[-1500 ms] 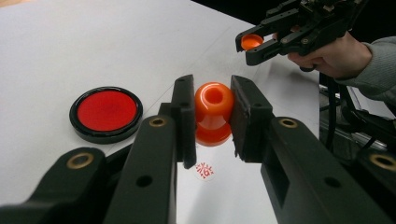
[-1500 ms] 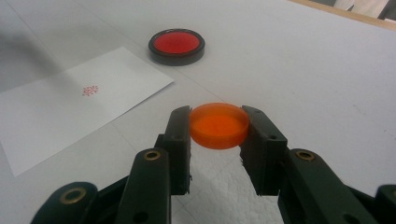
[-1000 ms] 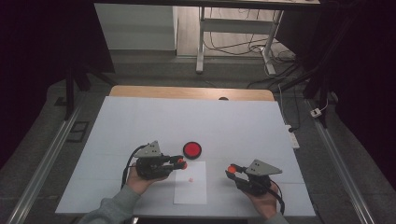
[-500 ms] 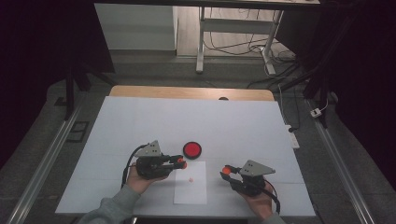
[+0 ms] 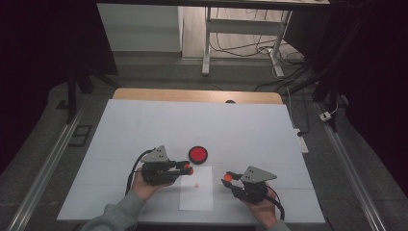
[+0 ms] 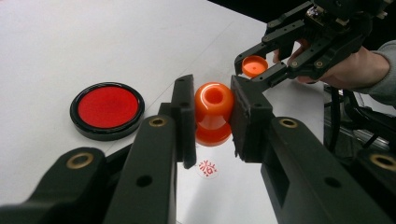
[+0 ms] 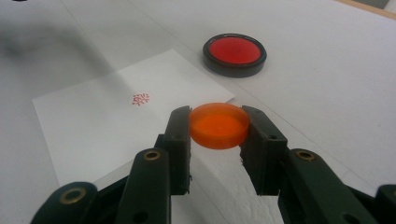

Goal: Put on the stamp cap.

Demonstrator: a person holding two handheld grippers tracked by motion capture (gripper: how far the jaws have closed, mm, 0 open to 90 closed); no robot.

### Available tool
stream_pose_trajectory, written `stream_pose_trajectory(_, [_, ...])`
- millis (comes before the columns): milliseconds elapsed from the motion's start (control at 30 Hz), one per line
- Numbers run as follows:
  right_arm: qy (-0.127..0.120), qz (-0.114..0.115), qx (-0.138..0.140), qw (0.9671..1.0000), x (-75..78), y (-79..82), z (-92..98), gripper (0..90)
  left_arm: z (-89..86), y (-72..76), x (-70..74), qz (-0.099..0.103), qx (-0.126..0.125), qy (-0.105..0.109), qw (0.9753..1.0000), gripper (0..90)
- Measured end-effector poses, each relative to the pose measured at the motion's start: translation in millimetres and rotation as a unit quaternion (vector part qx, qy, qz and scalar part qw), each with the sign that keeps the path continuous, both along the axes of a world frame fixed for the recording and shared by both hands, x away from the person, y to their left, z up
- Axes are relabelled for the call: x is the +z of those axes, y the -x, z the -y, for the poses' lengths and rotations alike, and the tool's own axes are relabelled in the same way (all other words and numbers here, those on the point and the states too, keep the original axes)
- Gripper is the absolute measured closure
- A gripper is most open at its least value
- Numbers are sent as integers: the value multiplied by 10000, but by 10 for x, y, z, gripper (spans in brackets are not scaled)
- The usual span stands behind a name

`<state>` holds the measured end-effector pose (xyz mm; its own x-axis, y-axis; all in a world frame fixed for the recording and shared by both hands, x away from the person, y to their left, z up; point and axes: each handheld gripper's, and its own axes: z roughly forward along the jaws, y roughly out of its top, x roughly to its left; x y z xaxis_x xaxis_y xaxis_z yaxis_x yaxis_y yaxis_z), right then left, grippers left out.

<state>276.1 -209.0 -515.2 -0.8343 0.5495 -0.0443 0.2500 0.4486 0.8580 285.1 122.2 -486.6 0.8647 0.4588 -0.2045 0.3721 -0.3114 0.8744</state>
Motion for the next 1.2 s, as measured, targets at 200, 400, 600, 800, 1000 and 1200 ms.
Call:
stream_pose_trajectory(200, [21,-47,83,10000,-16,-2,-66,640,4,0,-1,-10,-15,-11,10000,719])
stream_pose_trajectory(400, [39,-57,165,9998,-29,2,-128,640,9,0,-2,-11,-17,-13,10000,719])
stream_pose_trajectory(600, [98,-69,241,9996,-49,20,-194,640,12,4,0,-7,-14,-7,10000,719])
stream_pose_trajectory(800, [73,-65,326,9994,-66,26,-255,640,13,5,3,-2,-14,4,10000,719])
stream_pose_trajectory(1000, [121,-46,398,9991,-75,39,-331,639,11,5,6,-1,-9,23,10000,718])
stream_pose_trajectory(1200, [35,-104,494,9987,-85,53,-408,639,8,6,10,-7,-10,51,10000,718])
